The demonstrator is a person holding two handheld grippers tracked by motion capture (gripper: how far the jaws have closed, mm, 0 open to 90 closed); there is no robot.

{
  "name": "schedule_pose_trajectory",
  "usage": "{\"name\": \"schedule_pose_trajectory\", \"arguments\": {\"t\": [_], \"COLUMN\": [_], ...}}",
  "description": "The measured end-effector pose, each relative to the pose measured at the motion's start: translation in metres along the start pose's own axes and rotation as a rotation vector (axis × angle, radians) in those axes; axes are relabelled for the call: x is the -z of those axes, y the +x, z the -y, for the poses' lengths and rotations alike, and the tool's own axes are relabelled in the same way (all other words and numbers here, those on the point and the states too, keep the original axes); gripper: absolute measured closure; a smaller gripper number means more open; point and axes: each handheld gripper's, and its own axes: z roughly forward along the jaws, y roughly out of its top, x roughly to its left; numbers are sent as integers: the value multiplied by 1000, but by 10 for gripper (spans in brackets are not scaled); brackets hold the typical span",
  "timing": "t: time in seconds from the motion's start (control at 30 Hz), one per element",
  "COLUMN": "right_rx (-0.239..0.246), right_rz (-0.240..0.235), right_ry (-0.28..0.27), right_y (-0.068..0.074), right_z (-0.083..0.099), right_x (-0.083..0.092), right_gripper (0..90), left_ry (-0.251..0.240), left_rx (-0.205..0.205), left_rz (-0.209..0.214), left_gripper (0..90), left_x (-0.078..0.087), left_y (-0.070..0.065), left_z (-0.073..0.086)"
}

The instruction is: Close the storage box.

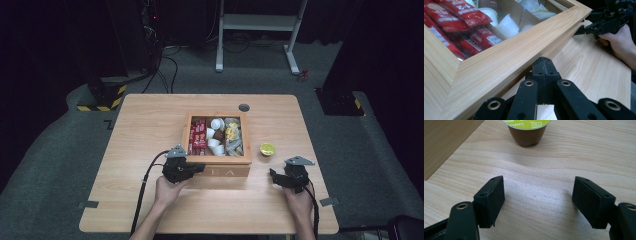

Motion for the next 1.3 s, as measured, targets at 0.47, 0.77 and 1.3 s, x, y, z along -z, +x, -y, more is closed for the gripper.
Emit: {"name": "schedule_pose_trajectory", "arguments": {"t": [0.47,0.77,1.3], "right_rx": [0,0,0], "right_rz": [1,0,1], "right_ry": [0,0,0], "right_y": [0,0,0], "right_z": [0,0,0], "right_x": [0,0,0], "right_gripper": [261,261,260], "left_ry": [-6,-46,-114], "left_rx": [-18,-12,57], "left_rz": [-2,-15,-177], "left_gripper": [900,900,620], "left_x": [8,26,64], "left_y": [-1,4,22], "left_z": [2,-2,-9]}}
